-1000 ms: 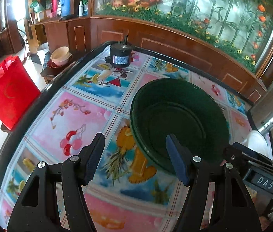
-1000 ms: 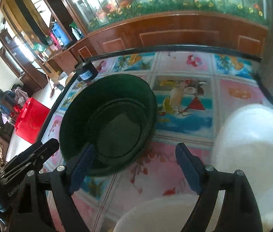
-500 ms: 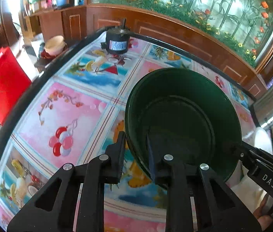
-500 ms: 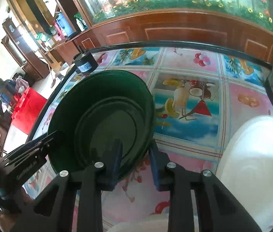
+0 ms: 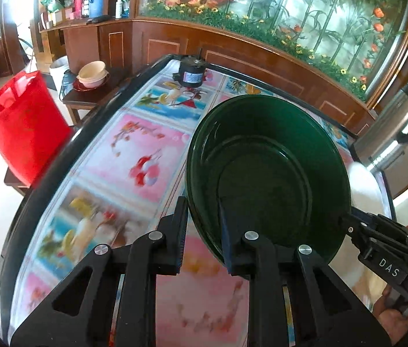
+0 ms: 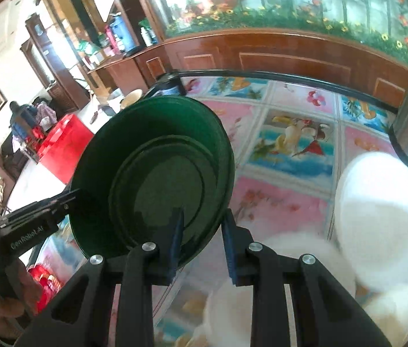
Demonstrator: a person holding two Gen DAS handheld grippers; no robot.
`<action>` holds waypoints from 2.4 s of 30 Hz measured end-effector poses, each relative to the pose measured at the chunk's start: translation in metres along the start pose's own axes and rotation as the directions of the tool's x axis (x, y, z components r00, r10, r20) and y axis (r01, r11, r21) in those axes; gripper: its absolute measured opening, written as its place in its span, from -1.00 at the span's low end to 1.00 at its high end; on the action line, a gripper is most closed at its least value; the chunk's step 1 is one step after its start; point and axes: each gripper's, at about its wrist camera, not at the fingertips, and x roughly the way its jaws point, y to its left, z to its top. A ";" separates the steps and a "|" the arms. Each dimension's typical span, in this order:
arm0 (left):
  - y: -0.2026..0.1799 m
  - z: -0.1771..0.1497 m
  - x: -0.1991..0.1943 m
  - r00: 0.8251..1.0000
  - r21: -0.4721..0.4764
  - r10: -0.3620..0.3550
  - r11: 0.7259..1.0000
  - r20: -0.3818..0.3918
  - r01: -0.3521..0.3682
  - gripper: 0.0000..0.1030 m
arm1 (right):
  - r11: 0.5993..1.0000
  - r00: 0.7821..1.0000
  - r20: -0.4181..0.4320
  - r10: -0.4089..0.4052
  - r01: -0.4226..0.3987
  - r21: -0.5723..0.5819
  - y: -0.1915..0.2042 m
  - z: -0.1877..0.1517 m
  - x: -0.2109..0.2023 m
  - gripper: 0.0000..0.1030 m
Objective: Organize plates and bowls
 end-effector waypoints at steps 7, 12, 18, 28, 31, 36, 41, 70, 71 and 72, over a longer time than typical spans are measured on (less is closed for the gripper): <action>0.016 -0.051 -0.047 0.998 0.011 0.027 1.000 0.063 -0.027 -0.60 | 0.999 0.999 0.005 0.047 -0.047 -0.008 0.030 -0.042 -0.030 -0.48; 0.027 -0.084 -0.077 0.994 0.009 0.036 0.999 0.105 -0.037 -0.60 | 0.997 0.998 0.007 0.068 -0.067 -0.021 0.049 -0.073 -0.049 -0.44; 0.040 -0.111 -0.108 0.989 0.006 0.043 0.999 0.142 -0.044 -0.60 | 0.996 0.997 0.008 0.077 -0.076 -0.045 0.071 -0.100 -0.065 -0.43; 0.067 -0.142 -0.141 0.987 -0.030 0.027 0.999 0.156 -0.023 -0.60 | 0.992 0.995 0.024 0.097 -0.095 -0.087 0.100 -0.122 -0.083 -0.42; 0.076 -0.148 -0.149 0.987 -0.039 0.035 0.999 0.157 -0.029 -0.60 | 0.989 0.994 0.024 0.110 -0.107 -0.102 0.111 -0.126 -0.085 -0.42; 0.092 -0.158 -0.159 0.985 -0.062 0.045 0.997 0.166 -0.036 -0.60 | 0.983 0.993 0.004 0.119 -0.117 -0.138 0.129 -0.133 -0.080 -0.35; 0.103 -0.167 -0.161 0.986 -0.081 0.058 0.996 0.159 -0.045 -0.60 | 0.978 0.992 -0.018 0.128 -0.130 -0.161 0.141 -0.139 -0.071 -0.31; 0.130 -0.196 -0.134 0.986 -0.109 0.133 0.987 0.096 -0.122 -0.60 | 0.969 0.982 -0.138 0.130 -0.156 -0.193 0.174 -0.166 -0.042 -0.22; 0.129 -0.196 -0.134 0.986 -0.109 0.133 0.987 0.098 -0.122 -0.60 | 0.969 0.982 -0.138 0.129 -0.154 -0.194 0.174 -0.166 -0.041 -0.21; 0.129 -0.196 -0.133 0.986 -0.107 0.135 0.986 0.098 -0.124 -0.60 | 0.969 0.982 -0.139 0.129 -0.154 -0.192 0.174 -0.166 -0.041 -0.20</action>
